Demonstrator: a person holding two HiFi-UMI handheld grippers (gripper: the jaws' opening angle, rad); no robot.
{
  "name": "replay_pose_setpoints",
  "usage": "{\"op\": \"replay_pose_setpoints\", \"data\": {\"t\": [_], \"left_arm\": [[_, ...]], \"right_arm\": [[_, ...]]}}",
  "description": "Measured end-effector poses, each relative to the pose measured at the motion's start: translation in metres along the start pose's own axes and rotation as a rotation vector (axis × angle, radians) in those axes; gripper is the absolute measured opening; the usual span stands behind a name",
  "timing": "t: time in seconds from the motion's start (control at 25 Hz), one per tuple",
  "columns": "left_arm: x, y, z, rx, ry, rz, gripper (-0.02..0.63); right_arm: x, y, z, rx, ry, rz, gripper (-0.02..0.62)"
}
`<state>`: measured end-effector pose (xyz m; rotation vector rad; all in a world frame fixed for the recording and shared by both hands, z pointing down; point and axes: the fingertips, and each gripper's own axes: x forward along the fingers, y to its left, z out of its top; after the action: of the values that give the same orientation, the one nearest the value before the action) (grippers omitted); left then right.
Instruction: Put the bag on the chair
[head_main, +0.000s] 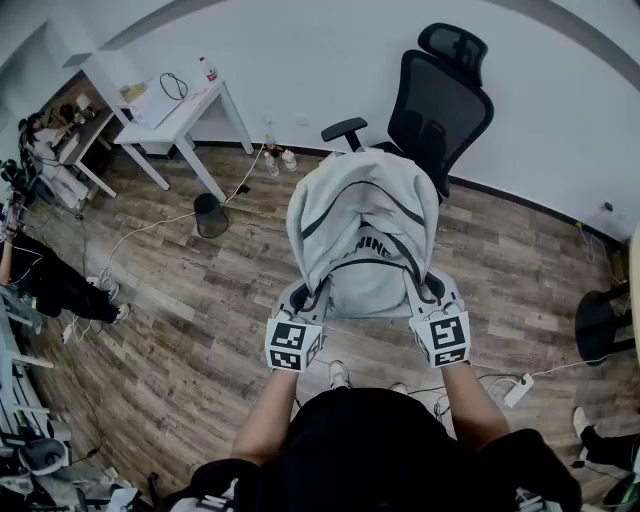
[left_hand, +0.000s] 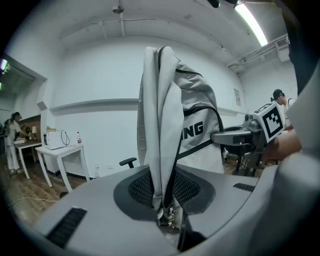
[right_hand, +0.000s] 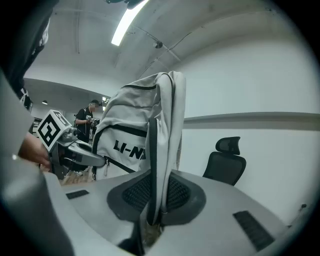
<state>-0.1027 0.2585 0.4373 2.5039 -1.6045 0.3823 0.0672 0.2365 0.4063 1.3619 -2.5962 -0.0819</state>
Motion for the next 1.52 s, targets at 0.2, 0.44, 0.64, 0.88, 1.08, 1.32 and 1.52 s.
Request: {"op": "replay_pose_setpoints", "data": {"t": [0.2, 0.44, 0.64, 0.88, 1.08, 1.32, 1.52], "left_arm": [[0.001, 0.005, 0.000, 0.000, -0.006, 0.014, 0.084], [-0.004, 0.022, 0.002, -0.006, -0.021, 0.015, 0.084], [-0.007, 0.037, 0.002, -0.013, -0.036, 0.002, 0.083], [-0.011, 0.059, -0.004, -0.019, -0.035, -0.036, 0.084], [-0.015, 0.076, -0.004, -0.016, -0.035, -0.060, 0.084], [-0.020, 0.088, -0.009, -0.014, -0.020, -0.077, 0.084], [-0.007, 0.098, -0.006, -0.023, 0.001, -0.077, 0.084]], "right_arm": [[0.006, 0.002, 0.002, 0.001, -0.003, 0.008, 0.064], [0.018, 0.013, 0.013, -0.011, -0.012, 0.007, 0.064], [0.027, 0.023, 0.016, -0.004, -0.020, -0.005, 0.064], [0.043, 0.039, 0.018, 0.013, -0.015, -0.036, 0.066], [0.053, 0.052, 0.022, 0.023, -0.014, -0.053, 0.066], [0.060, 0.064, 0.020, 0.032, 0.002, -0.057, 0.066], [0.076, 0.058, 0.022, 0.048, 0.018, -0.048, 0.066]]}}
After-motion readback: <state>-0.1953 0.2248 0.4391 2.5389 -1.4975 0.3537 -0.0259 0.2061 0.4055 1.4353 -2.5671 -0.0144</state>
